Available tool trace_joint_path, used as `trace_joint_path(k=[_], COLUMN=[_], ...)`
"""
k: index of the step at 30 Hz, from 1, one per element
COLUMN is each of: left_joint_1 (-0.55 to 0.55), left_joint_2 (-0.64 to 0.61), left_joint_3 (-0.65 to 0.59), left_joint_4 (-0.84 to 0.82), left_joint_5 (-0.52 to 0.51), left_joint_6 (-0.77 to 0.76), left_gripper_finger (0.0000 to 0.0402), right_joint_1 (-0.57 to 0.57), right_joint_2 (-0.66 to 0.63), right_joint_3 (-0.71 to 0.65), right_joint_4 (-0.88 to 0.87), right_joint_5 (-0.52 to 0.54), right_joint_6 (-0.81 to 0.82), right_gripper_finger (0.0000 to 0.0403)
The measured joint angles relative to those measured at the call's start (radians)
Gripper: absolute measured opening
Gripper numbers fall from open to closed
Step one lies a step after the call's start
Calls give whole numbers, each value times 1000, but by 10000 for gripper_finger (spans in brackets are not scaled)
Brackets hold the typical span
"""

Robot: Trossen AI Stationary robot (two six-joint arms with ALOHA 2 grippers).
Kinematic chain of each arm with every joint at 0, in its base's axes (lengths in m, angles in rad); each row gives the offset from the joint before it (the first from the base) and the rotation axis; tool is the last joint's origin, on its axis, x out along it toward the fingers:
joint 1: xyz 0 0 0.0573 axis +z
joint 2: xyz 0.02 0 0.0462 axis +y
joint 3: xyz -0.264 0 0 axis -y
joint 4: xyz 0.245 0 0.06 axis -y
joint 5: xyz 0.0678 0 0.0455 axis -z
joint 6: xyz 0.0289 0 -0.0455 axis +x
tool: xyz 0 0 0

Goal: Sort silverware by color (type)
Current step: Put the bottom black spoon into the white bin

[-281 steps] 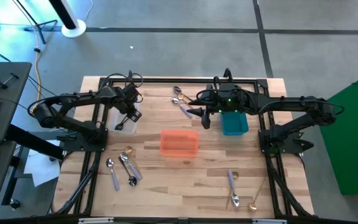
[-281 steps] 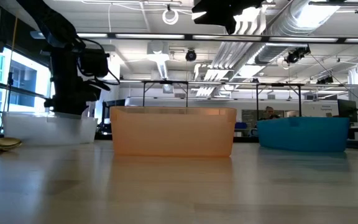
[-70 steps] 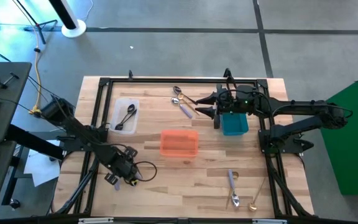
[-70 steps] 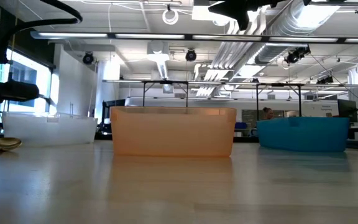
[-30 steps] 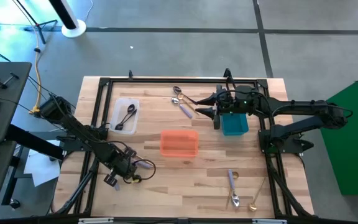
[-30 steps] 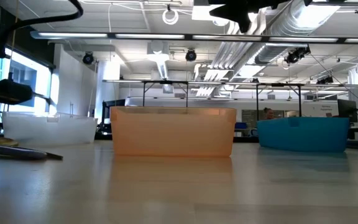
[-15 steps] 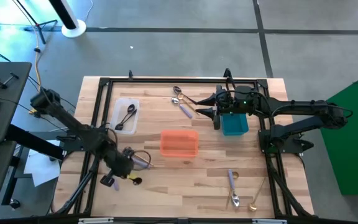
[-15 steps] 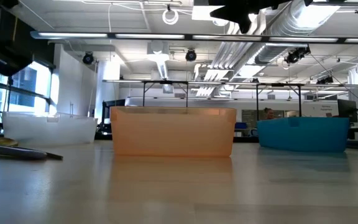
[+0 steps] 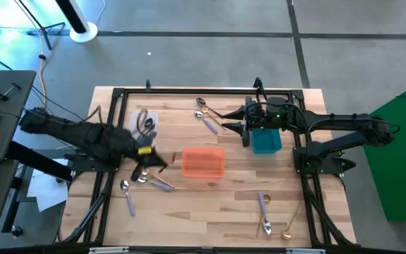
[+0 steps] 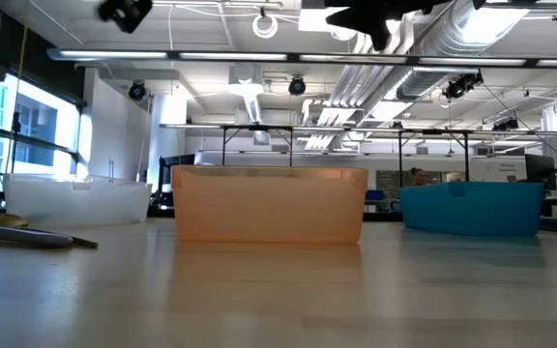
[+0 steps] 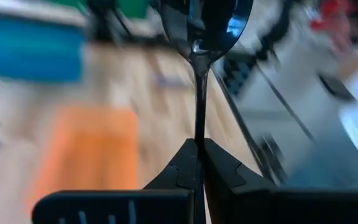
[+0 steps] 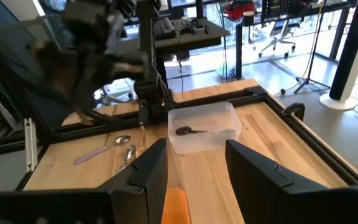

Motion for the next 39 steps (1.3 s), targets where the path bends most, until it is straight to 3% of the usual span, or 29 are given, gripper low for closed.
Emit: trace_joint_path(k=[5,15,23,39], left_joint_1=[166,397,418,417], left_joint_2=[26,176,268,268], left_joint_3=[2,3,3,3], left_joint_4=[218,569,662,668], left_joint_5=[19,238,273,273], left_joint_6=[47,20,17,26], left_gripper_finger=[0,0,0,0], right_joint_1=[1,19,56,68], right_joint_2=[0,0,0,0], right_joint_3=[0,0,0,0], right_joint_4=[49,148,153,153], right_joint_5=[-6,-34,-24,-15], right_joint_6=[14,35,34,10], right_gripper_finger=[146,146,146,146])
